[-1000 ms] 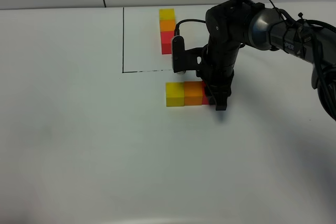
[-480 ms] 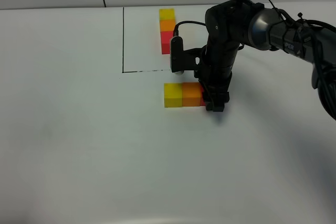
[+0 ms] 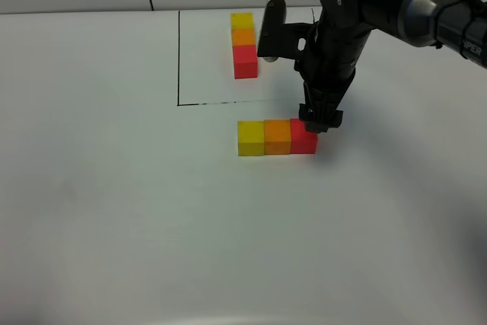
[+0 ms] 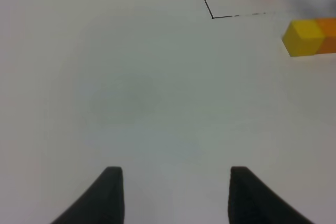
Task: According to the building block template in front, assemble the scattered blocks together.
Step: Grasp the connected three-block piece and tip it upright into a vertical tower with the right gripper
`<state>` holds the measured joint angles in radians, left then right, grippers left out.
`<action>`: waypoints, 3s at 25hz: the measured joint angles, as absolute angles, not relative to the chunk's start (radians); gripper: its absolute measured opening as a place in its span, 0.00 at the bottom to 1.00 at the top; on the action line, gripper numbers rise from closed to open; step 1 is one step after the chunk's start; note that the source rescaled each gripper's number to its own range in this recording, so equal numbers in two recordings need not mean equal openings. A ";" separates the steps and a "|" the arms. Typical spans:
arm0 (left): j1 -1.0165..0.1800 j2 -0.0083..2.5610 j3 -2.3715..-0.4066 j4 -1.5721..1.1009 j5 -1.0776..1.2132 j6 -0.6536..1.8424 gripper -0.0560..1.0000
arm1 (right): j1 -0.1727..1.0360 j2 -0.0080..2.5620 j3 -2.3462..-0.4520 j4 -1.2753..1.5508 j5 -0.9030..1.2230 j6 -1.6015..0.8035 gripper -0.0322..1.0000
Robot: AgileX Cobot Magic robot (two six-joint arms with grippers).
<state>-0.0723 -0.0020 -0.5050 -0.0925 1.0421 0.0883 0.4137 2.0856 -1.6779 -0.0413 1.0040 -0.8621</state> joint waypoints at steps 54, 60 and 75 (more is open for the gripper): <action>-0.072 -0.002 -0.505 -0.093 1.042 0.088 0.09 | 0.535 2.241 -1.783 -0.073 1.021 -0.934 0.75; -0.072 -0.002 -0.505 -0.093 1.042 0.088 0.09 | 0.533 2.276 -1.788 -0.052 1.016 -0.957 0.73; -0.072 -0.002 -0.505 -0.093 1.042 0.088 0.09 | 0.525 2.319 -1.792 -0.018 0.989 -0.947 0.10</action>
